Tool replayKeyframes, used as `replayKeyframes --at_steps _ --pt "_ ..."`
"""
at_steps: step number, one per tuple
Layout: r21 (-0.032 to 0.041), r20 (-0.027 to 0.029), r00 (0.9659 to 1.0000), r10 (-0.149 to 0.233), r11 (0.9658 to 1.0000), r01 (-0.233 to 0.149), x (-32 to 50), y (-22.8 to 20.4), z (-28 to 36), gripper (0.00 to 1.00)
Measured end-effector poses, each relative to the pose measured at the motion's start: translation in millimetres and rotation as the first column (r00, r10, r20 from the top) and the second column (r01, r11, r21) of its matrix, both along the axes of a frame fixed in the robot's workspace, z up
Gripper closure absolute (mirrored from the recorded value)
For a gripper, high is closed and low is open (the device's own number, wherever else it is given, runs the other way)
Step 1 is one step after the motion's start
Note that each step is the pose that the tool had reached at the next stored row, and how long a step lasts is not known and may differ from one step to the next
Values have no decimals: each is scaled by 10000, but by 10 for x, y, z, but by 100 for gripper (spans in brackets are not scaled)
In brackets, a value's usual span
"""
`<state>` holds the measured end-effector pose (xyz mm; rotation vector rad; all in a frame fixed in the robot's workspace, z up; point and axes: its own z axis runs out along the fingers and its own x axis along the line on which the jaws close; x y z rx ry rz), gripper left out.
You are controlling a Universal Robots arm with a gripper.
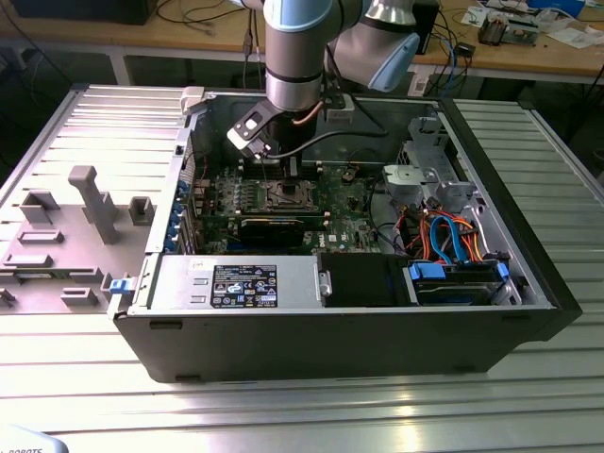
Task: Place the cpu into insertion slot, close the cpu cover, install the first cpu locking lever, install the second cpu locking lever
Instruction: 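Install the first cpu locking lever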
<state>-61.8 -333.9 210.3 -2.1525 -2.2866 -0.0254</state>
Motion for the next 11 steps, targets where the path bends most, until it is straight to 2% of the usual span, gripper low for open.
replayKeyframes --at_steps 11 --pt "-2 -1 10000 0 10000 0 0 0 41 89"
